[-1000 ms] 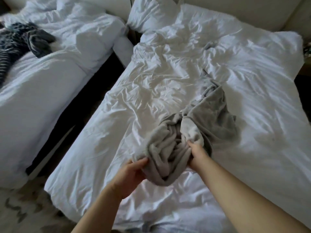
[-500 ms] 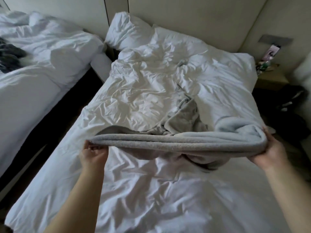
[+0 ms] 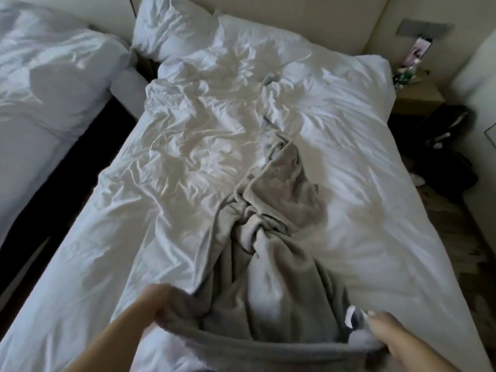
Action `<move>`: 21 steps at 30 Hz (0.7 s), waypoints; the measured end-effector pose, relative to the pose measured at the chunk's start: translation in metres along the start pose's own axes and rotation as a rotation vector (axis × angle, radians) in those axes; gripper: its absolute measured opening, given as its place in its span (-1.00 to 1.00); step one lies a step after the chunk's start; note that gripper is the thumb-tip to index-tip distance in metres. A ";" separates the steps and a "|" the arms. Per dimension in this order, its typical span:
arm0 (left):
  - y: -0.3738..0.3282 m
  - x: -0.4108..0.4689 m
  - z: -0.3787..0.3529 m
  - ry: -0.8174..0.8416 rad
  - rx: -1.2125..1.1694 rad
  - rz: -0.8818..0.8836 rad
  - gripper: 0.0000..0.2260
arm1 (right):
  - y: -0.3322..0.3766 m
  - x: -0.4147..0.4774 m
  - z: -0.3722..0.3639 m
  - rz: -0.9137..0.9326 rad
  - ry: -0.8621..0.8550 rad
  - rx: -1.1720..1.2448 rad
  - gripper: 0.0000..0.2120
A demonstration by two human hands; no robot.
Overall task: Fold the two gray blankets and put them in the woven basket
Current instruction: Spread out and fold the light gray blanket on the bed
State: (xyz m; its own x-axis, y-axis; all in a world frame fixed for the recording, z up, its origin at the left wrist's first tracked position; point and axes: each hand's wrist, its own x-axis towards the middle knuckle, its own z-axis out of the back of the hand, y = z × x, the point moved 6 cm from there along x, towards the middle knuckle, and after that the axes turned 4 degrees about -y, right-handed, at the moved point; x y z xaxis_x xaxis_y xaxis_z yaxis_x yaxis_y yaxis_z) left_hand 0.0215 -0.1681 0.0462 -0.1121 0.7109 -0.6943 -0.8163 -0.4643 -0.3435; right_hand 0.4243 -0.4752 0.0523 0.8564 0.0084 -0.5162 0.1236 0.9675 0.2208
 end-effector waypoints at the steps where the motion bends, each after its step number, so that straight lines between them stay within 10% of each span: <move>1: -0.018 0.010 0.006 -0.095 -0.105 -0.036 -0.83 | 0.020 0.003 0.001 0.064 0.054 0.039 -0.67; 7: -0.141 0.019 0.021 -0.493 -0.110 -0.417 -0.50 | 0.179 -0.015 0.015 0.379 -0.184 0.239 -0.66; 14: -0.175 0.102 -0.138 0.100 0.650 -0.578 -0.40 | 0.220 0.025 -0.168 0.624 0.422 -0.394 -0.33; 21: -0.104 0.093 -0.195 0.514 0.951 -0.541 -0.62 | 0.166 0.014 -0.224 0.677 0.554 -0.807 -0.62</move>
State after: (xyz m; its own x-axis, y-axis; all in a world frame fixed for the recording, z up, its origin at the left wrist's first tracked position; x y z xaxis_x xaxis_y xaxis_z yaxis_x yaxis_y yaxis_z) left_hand 0.2065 -0.1569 -0.1065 0.4348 0.2994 -0.8493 -0.8028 0.5562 -0.2149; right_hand 0.3446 -0.2574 -0.1035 0.2680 0.4949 -0.8265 -0.7915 0.6023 0.1040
